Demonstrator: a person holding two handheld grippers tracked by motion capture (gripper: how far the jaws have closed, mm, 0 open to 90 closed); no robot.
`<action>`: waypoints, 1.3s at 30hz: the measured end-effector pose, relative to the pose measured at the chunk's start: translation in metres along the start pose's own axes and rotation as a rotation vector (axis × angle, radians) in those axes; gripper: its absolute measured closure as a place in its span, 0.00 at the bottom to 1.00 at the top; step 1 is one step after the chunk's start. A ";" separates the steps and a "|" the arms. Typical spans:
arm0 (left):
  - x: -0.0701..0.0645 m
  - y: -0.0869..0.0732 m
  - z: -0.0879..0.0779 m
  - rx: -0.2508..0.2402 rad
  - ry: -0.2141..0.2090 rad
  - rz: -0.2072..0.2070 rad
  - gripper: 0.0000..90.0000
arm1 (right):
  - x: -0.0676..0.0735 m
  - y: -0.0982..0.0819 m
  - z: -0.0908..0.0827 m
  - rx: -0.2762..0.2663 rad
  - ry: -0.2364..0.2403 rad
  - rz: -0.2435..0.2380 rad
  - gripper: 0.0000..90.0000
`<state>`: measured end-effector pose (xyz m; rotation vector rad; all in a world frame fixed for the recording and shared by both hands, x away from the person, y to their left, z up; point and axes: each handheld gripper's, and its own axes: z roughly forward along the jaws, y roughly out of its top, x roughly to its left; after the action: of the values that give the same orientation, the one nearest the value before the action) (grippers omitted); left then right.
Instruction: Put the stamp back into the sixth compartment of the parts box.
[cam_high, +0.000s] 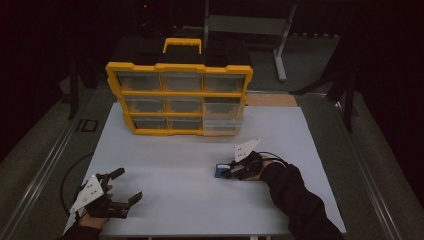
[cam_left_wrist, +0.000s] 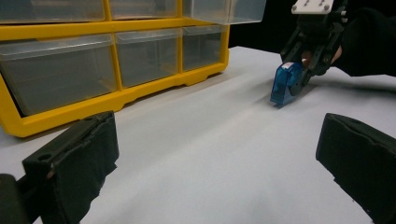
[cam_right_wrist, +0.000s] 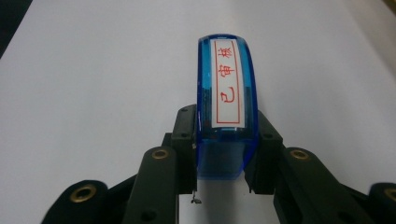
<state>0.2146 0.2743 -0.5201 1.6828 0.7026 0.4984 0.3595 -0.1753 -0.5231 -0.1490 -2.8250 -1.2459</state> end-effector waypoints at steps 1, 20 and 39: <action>0.000 0.000 0.000 0.001 0.000 0.001 0.00 | 0.000 0.001 -0.001 -0.001 -0.001 -0.003 0.77; 0.000 0.000 0.001 0.013 -0.008 0.002 0.00 | 0.011 0.020 -0.024 0.002 0.021 -0.017 0.77; 0.000 -0.001 0.002 0.014 -0.008 -0.003 0.00 | 0.016 0.045 -0.060 -0.020 0.010 -0.032 0.77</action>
<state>0.2157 0.2734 -0.5211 1.6953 0.7038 0.4855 0.3487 -0.1884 -0.4481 -0.0985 -2.8184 -1.2774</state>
